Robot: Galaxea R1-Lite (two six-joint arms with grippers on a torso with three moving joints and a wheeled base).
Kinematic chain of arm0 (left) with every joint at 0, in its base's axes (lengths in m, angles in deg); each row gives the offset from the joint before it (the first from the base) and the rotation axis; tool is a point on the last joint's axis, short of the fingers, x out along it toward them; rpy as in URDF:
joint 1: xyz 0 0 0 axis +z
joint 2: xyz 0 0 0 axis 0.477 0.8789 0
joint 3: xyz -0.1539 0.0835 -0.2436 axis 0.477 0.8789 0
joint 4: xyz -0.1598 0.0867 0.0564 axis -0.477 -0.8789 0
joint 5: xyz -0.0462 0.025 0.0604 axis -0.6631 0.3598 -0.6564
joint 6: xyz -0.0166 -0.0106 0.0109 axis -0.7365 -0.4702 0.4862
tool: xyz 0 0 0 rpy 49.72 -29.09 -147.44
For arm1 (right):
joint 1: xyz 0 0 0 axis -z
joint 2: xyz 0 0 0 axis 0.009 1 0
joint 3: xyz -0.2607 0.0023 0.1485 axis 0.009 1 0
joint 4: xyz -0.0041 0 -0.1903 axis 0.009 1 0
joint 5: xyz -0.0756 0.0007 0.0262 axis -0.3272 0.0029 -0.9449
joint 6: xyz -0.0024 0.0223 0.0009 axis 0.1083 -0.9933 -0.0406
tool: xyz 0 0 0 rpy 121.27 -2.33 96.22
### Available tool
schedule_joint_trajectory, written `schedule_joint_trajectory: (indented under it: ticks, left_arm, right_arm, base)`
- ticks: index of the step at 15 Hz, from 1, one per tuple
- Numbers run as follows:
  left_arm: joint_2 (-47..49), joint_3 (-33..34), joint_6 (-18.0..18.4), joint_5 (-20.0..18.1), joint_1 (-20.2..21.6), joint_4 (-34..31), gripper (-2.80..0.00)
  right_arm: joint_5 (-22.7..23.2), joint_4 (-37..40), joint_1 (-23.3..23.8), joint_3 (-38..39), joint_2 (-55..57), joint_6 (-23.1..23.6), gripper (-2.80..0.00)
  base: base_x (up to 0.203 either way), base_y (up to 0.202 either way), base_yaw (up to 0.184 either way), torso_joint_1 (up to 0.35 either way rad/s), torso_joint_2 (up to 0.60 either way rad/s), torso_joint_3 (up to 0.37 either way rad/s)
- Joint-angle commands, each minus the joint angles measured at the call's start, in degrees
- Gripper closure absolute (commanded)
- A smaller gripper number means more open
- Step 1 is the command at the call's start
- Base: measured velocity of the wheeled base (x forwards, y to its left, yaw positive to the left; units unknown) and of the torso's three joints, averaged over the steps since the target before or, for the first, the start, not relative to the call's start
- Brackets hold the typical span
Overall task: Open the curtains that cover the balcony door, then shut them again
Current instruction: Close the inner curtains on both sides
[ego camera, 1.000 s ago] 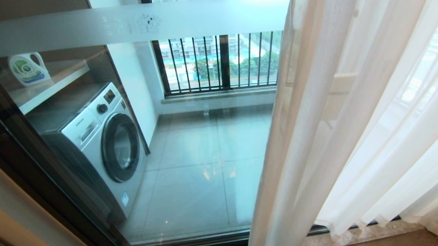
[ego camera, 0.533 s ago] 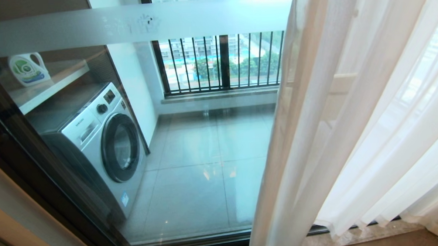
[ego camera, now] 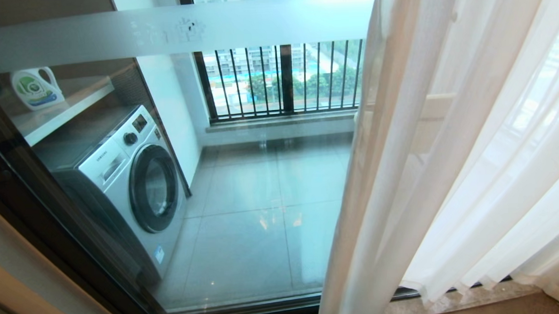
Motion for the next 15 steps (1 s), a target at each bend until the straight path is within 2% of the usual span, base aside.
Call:
schedule_joint_trajectory:
  ticks: [1, 2, 5, 15]
  left_arm:
    - [-0.02, 0.01, -0.05, 0.02, 0.01, 0.01, 0.00]
    - [-0.02, 0.01, -0.05, -0.07, 0.01, 0.01, 0.00]
    - [-0.02, 0.01, -0.05, -0.07, 0.01, 0.01, 0.00]
    - [-0.02, 0.01, 0.04, -0.07, 0.01, 0.01, 0.00]
  right_arm:
    - [-1.01, 0.27, -0.04, 0.00, -0.89, -3.94, 0.00]
    - [-1.68, 0.21, -0.05, 0.00, -0.82, -5.46, 0.00]
    - [-1.69, 0.20, -0.05, 0.00, -0.81, -6.09, 0.00]
    - [-1.61, 0.20, -0.05, 0.00, -0.90, -6.44, 0.00]
  base:
    - [0.000, 0.000, 0.000, 0.000, 0.00, 0.000]
    - [0.000, 0.000, 0.000, 0.000, 0.00, 0.000]
    - [0.000, 0.000, 0.000, 0.000, 0.00, 0.000]
    - [0.000, 0.000, 0.000, 0.000, 0.00, 0.000]
